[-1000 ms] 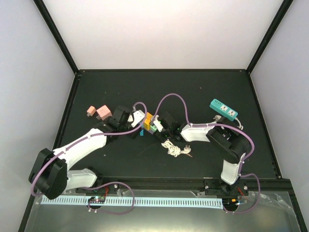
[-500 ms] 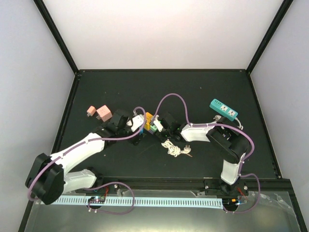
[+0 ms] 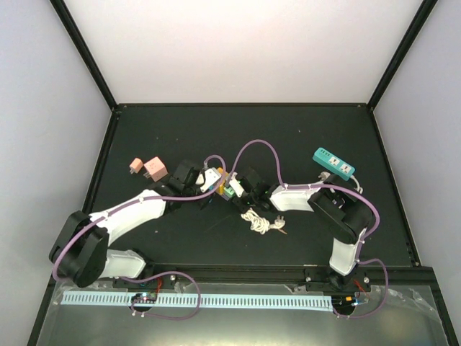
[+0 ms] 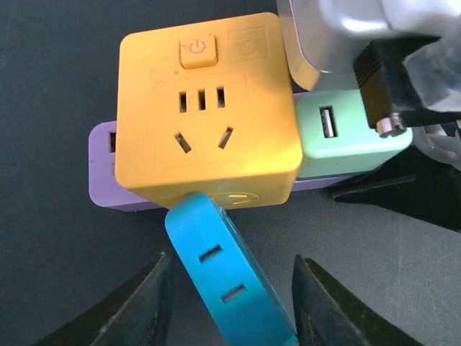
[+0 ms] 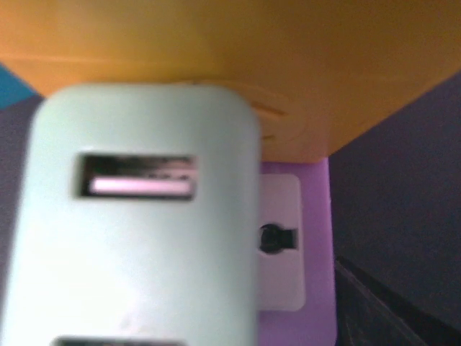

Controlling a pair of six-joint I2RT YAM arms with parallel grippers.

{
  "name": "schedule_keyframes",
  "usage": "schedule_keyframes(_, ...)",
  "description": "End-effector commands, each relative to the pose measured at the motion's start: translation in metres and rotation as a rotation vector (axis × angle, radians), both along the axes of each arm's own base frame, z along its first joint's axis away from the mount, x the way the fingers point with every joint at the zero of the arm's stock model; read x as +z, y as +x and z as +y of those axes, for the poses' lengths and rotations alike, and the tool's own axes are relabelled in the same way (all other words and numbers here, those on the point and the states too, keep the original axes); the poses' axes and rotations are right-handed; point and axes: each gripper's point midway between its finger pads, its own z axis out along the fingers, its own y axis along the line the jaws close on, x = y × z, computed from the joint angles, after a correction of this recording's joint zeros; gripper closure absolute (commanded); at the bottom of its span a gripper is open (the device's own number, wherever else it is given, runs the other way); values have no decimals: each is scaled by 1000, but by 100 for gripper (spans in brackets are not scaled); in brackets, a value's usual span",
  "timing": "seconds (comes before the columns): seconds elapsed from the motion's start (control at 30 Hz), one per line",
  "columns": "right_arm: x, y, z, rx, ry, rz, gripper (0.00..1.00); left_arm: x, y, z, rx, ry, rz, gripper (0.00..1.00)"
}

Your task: Pull the plug off the socket

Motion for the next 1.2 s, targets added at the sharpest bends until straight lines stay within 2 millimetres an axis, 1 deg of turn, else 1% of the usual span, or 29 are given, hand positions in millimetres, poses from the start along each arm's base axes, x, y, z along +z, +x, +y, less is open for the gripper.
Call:
schedule_keyframes(0.0,-9,-17,-12,12,-27,77,26,16,-4,-6,-67,-35,-61,58)
schedule_keyframes(0.07,5,-18,-10,26,4,65,14,13,-5,-5,-77,-22,-59,64)
schedule_keyframes(0.13,19,-20,-8,42,35,50,4,10,-6,-3,-84,-9,-54,66)
schedule_keyframes(0.17,25,-22,-7,50,47,48,1,10,-6,-3,-86,-4,-54,66)
schedule_keyframes(0.33,60,-26,-6,81,150,74,0,11,-7,-2,-101,7,-61,71)
schedule_keyframes(0.43,73,-29,-10,97,190,101,0,9,-9,-3,-113,7,-53,76)
schedule_keyframes(0.53,85,-33,-18,115,222,118,0,7,-9,-4,-124,12,-41,79)
schedule_keyframes(0.67,99,-31,-33,120,253,142,0,11,-11,-9,-155,2,-36,84)
schedule_keyframes(0.7,102,-31,-37,124,259,150,0,4,-12,-9,-164,11,-12,85)
schedule_keyframes(0.87,124,-28,-50,128,319,153,0,3,-22,-15,-219,-5,1,87)
schedule_keyframes(0.97,146,-21,-49,120,361,123,6,-1,-29,-16,-256,1,13,92)
schedule_keyframes(1.0,152,-20,-46,120,381,122,9,5,-31,-17,-266,-6,-8,93)
schedule_keyframes(1.03,159,-18,-42,125,404,125,13,6,-32,-17,-274,-6,-14,95)
schedule_keyframes(1.07,165,-17,-37,131,429,134,19,6,-34,-17,-282,-4,-14,95)
schedule_keyframes(1.1,166,-16,-33,135,448,158,28,5,-34,-17,-289,-2,-16,96)
schedule_keyframes(1.17,164,-15,-24,135,477,217,42,4,-36,-18,-297,-6,-7,98)
